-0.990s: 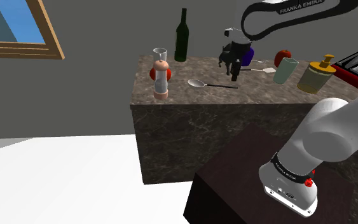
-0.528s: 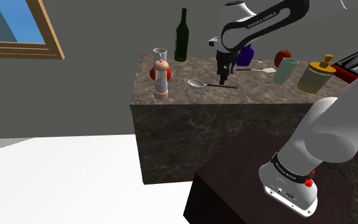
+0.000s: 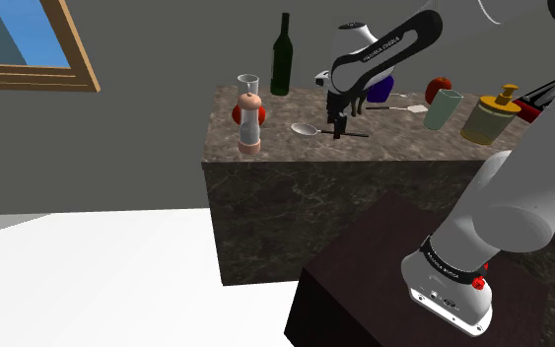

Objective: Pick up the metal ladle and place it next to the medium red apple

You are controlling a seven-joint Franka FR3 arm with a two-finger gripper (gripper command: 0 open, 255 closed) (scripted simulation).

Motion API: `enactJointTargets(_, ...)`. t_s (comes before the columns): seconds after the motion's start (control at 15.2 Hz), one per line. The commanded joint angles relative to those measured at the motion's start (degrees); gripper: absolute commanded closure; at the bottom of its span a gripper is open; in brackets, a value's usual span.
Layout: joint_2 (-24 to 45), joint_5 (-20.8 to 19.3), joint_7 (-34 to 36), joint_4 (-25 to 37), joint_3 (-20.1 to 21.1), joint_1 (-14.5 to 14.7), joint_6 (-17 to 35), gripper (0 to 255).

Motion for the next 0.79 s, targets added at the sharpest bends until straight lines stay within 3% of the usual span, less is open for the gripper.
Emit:
enactJointTargets(0.0,1.32,0.34,-0.32,-0.37,-0.18,-0.11,1.72,0)
enactJointTargets(0.59,1.66,0.43,-0.39,-0.5,-0.22,-0.15,2.18,0)
enactJointTargets(0.66,1.66,0.43,-0.39,-0.5,-0.22,-0.15,2.18,255)
enactJointTargets(0.73,1.66,0.43,-0.39,-0.5,-0.22,-0.15,2.18,255)
